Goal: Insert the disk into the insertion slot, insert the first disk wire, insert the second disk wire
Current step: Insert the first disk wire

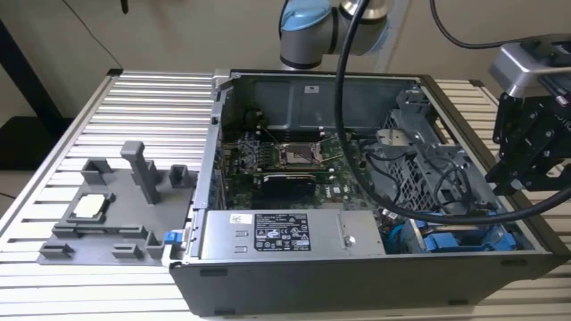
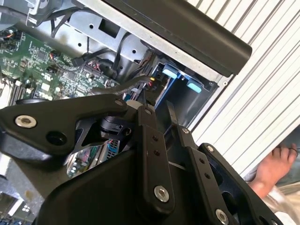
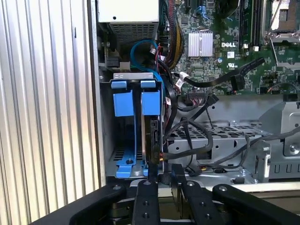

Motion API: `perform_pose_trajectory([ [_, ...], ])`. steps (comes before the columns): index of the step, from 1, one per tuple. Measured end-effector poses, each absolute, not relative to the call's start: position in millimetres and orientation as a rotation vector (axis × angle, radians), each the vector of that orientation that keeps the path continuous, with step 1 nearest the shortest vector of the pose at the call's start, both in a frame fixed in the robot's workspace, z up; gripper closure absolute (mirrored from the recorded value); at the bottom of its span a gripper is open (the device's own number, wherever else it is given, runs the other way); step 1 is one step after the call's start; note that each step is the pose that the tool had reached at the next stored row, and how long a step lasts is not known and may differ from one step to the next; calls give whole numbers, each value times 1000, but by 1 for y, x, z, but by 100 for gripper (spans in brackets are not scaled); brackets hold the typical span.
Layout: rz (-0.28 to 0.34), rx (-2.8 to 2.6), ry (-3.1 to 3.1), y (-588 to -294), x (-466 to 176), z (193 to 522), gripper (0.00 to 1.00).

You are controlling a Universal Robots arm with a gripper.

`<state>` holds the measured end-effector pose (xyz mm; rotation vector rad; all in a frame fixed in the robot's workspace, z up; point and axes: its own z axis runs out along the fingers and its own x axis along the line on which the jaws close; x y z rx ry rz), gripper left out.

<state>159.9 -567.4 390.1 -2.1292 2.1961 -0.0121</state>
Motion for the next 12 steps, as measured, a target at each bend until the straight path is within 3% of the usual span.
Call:
perform_pose_trajectory([
  [12,-12,-2128,2197,-557,156,390,73],
])
